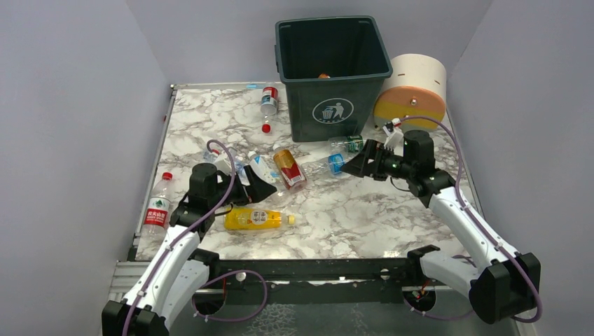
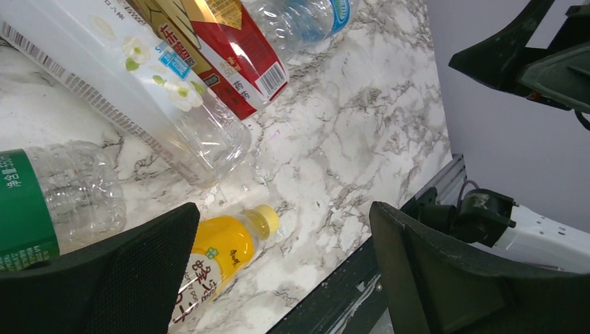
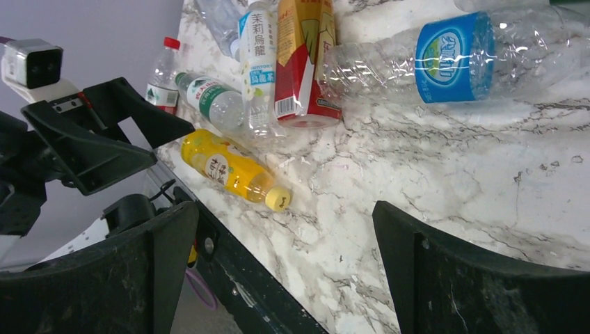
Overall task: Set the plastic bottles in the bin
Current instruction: Pick up the plastic bottle at the center of the board.
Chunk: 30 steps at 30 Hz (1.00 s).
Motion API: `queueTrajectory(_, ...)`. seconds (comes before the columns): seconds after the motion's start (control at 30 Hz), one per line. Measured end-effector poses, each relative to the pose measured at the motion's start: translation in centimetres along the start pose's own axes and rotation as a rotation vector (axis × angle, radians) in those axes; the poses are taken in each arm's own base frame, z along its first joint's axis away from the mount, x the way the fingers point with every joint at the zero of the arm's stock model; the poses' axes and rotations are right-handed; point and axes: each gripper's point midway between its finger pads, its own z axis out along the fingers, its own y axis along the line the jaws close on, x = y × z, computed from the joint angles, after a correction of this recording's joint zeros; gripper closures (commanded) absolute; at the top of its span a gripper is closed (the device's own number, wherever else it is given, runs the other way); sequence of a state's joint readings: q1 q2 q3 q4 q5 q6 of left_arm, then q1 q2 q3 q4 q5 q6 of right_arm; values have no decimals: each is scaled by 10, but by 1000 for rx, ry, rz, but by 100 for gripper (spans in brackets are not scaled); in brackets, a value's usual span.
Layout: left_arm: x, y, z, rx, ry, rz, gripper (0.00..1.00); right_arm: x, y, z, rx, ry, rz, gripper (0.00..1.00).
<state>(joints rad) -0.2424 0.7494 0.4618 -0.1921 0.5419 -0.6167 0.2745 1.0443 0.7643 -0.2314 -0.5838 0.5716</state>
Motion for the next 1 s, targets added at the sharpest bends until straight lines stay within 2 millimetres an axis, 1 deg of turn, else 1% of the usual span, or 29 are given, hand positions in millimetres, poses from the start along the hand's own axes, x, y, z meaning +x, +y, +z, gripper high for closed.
queueTrajectory(0.17,-1,-10,-4,41,-17,-3,1,5,-6,-1,28,19,-4,0)
queueTrajectory(0.37,0,-9,-2,38,-6,-16,1,2,-10,-3,68,13,-12,0)
queueTrajectory(0.43,-2,-6,0,22,-6,-21,1,8,-14,-6,76,6,-12,0)
queueTrajectory(0.5,-8,-3,5,-4,-5,-30,1,20,-19,-10,81,7,-6,0)
queueTrajectory(0.57,-21,-2,13,-29,-9,-33,1,30,-23,-13,84,12,4,0)
queueTrajectory(0.67,-47,-1,31,-62,-21,-31,1,33,-24,-14,87,16,10,0)
queueTrajectory(0.77,-78,8,56,-115,-41,-21,1,33,-23,-15,85,15,12,0)
queueTrajectory(0.93,-140,25,102,-208,-102,36,1,34,-20,-18,71,7,5,0)
queueTrajectory(1.0,-160,36,118,-252,-128,65,1,35,-19,-18,66,11,6,0)
